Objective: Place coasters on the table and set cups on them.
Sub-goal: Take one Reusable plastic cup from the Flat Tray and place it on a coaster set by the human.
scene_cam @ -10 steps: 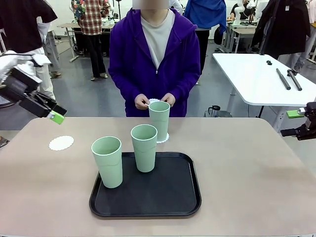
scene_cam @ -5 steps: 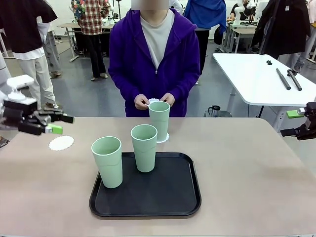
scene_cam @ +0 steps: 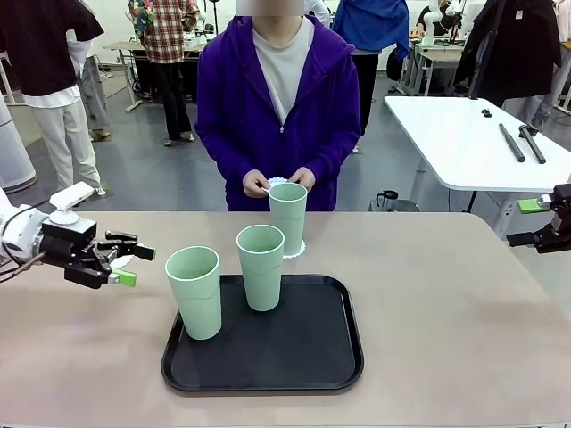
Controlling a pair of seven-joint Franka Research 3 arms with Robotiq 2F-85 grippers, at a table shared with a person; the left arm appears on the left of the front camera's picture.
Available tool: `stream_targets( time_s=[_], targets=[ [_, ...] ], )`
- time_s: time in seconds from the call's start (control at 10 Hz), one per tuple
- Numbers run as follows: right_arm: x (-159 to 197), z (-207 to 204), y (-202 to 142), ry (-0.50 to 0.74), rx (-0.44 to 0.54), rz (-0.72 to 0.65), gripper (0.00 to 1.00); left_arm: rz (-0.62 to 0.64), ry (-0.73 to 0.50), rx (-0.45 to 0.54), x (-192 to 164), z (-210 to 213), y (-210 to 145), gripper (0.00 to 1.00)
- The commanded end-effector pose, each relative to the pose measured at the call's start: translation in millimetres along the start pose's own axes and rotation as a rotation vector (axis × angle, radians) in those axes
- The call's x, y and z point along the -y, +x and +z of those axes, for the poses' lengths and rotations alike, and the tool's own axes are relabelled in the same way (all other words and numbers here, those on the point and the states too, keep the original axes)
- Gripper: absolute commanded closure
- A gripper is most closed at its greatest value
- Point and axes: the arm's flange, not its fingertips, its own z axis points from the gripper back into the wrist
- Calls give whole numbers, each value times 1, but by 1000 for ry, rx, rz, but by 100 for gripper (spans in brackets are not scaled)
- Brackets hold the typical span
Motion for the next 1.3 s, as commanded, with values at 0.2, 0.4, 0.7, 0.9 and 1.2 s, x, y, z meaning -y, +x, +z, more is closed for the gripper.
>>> stream_targets(
  time_s=[0.2, 0.4, 0.7, 0.9, 1.2],
  targets=[
    [-1, 0, 0, 7, -2, 1, 0, 0, 0, 0, 0, 0, 0, 0],
    [-1, 0, 0, 7, -2, 1, 0, 0, 0, 0, 0, 0, 0, 0],
    [-1, 0, 0, 7, -2, 1, 0, -2, 2, -8, 0, -1, -3, 0],
    [-1, 0, 0, 7, -2, 1, 0, -22, 5, 64, 0, -19, -24, 0],
    [-1, 0, 0, 7, -2, 1, 0, 26, -27, 141, -2, -35, -41, 0]
  ],
)
